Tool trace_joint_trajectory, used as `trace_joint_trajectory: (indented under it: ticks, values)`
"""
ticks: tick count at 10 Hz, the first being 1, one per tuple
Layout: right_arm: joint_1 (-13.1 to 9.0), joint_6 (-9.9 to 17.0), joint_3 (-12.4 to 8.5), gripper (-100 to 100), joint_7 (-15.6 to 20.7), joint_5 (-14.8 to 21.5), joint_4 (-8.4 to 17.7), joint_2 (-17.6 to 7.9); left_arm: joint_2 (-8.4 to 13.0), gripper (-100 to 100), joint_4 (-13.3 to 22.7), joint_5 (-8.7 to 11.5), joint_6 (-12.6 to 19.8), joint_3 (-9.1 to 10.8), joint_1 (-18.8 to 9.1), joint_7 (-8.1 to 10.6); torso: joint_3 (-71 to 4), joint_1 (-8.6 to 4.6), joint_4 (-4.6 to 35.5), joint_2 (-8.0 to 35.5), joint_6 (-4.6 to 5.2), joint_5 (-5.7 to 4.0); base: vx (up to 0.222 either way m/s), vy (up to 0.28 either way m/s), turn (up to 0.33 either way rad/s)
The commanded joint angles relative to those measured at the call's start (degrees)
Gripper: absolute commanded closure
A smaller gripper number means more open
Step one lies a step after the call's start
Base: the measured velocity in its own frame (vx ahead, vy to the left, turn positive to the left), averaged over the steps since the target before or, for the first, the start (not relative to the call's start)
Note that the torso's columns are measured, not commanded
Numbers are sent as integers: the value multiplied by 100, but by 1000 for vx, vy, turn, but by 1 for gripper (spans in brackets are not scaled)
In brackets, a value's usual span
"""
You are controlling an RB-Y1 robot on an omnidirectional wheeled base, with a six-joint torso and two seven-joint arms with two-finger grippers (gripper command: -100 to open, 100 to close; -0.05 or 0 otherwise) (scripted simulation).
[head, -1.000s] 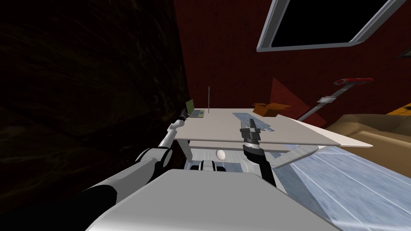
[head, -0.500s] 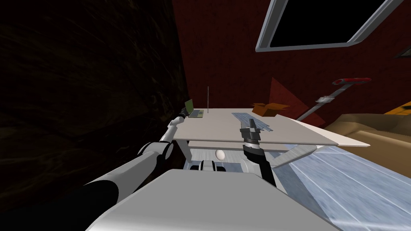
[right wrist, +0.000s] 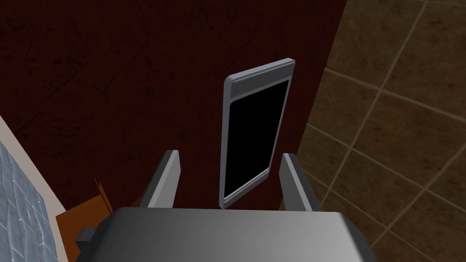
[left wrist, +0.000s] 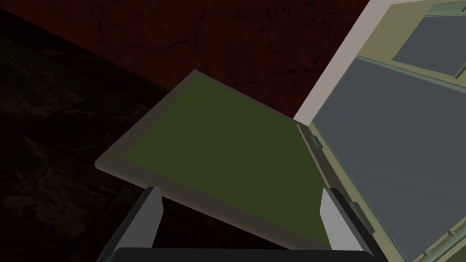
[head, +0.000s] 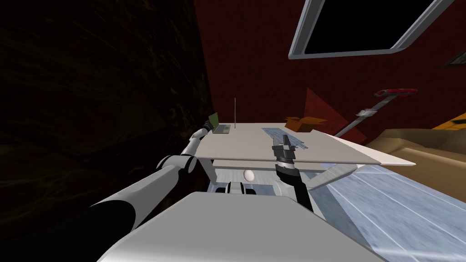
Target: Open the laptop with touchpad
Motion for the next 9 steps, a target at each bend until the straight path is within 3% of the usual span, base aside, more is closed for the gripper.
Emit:
trace_joint_trajectory:
  ticks: [1,2,6,8,9]
  values:
    - [0,0,0,0,0,0,0,0,232,-100,489,256,211,57,-461,-42,-1,-2,0,-1,0,-1,5,-32,-12]
    - [0,0,0,0,0,0,0,0,232,-100,544,256,211,57,-491,-42,0,-3,0,1,0,-1,-1,-21,1]
    - [0,0,0,0,0,0,0,0,635,-100,1178,550,480,149,-1116,-86,-2,-1,3,-3,1,-2,0,-20,-8]
    - [0,0,0,0,0,0,0,0,635,-100,1178,550,480,149,-1116,-86,0,2,0,0,0,1,3,-11,0]
    - [0,0,0,0,0,0,0,0,646,-100,1267,697,424,103,-1147,-221,1,4,-1,0,0,2,0,0,0]
